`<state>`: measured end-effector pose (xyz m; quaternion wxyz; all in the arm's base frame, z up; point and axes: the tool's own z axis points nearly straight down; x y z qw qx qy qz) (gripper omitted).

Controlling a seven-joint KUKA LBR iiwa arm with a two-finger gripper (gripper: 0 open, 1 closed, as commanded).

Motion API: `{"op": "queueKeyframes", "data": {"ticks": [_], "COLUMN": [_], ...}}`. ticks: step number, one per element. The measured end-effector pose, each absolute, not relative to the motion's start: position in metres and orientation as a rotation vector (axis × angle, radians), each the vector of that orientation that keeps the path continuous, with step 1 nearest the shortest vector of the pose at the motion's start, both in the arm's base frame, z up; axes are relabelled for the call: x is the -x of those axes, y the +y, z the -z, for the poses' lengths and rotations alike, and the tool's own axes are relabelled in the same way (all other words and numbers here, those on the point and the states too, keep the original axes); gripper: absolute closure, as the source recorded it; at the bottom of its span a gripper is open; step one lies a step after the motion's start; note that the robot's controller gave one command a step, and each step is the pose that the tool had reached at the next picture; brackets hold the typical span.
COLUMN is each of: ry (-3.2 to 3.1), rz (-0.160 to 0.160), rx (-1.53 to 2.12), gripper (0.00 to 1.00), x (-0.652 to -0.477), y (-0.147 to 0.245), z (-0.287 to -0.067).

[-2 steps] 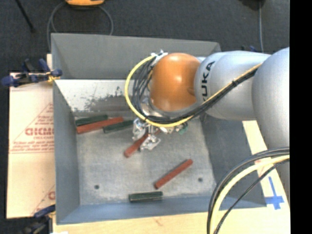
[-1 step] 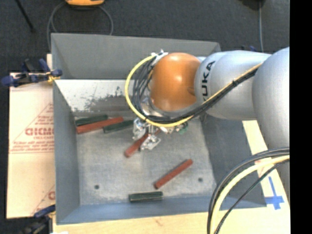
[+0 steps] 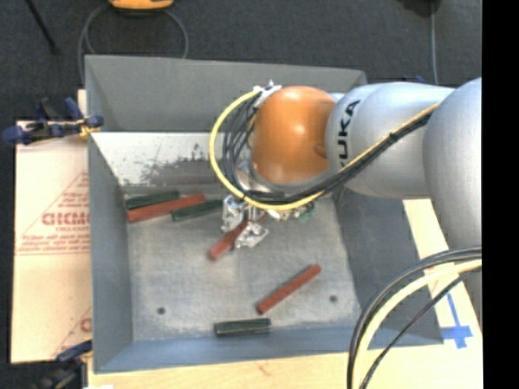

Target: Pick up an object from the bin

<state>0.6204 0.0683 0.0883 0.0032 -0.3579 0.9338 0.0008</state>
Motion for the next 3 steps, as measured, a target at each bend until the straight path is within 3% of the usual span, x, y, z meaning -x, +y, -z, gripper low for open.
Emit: {"op": "queueKeyframes", "data": {"ticks": [2, 3], "ry": [2.934, 2.939], "rz": [-0.002, -0.003], "rx": [1.122, 1.122], "gripper": [1.00, 1.00], "x": [-0.619, -0.618], "y": [0.068, 0.067], "z": [-0.110, -0.131]}}
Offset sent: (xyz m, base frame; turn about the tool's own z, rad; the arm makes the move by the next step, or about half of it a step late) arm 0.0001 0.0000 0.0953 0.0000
